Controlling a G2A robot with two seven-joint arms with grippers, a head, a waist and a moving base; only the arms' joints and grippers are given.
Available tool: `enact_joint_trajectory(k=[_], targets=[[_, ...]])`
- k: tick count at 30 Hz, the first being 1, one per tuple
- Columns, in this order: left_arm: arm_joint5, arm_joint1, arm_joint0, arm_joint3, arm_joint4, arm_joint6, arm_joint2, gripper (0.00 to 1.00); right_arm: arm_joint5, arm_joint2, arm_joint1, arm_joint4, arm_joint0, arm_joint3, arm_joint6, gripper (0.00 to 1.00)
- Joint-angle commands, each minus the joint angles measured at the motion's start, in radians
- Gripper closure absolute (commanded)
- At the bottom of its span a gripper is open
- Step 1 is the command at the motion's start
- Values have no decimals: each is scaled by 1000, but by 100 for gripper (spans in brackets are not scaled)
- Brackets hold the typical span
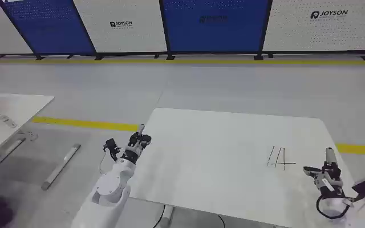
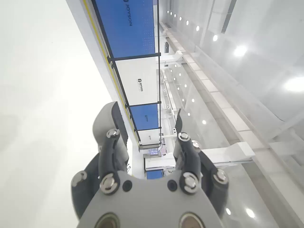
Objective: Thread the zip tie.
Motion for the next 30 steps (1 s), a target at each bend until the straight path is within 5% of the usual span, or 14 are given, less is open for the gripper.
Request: enact_joint_trajectory(k=[1,7,16,30], targets=[[0,0,0,0,0,0,0,0,-3,6,1,-5,1,-1,16,0],[0,0,0,0,0,0,0,0,23,81,12,-8,-11,-21,183,0],[0,0,0,0,0,0,0,0,122,223,57,-106,42,-39,649,0],[0,0,0,0,0,0,0,0,143,235,62,-122,62,-22,680,0]])
